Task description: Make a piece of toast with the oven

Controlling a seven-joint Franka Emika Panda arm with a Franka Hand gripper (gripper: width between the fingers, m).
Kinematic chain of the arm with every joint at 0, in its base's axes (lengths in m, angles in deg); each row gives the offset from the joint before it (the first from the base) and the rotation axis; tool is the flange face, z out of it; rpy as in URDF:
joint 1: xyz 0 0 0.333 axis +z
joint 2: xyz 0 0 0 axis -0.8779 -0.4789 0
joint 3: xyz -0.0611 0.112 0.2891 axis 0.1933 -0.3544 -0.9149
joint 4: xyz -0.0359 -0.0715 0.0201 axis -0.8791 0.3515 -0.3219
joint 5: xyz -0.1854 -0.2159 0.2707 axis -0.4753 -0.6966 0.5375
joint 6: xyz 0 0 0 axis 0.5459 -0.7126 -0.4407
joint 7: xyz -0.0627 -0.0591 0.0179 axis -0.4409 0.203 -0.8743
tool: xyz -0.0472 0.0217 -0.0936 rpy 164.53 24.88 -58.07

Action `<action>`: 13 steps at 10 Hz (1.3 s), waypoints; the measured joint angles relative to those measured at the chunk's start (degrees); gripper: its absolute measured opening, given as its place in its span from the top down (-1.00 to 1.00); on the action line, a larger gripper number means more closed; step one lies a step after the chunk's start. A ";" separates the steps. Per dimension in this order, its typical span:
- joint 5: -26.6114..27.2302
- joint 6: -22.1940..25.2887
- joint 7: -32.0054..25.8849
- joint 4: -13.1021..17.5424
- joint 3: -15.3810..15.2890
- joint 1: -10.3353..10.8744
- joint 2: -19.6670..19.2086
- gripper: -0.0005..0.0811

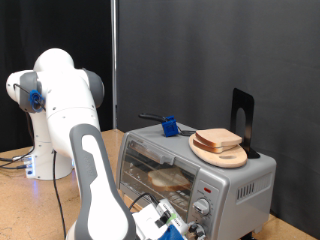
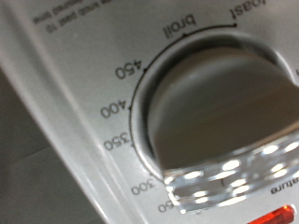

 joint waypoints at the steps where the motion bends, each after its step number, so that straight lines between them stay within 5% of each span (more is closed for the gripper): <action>1: 0.00 0.62 -0.67 0.77 -0.01 -0.05 -0.49 0.99; 5: 0.14 4.20 -2.71 6.04 -1.14 -1.00 -4.32 0.99; 13: 1.79 4.95 2.03 6.06 -1.97 -1.00 -3.34 0.89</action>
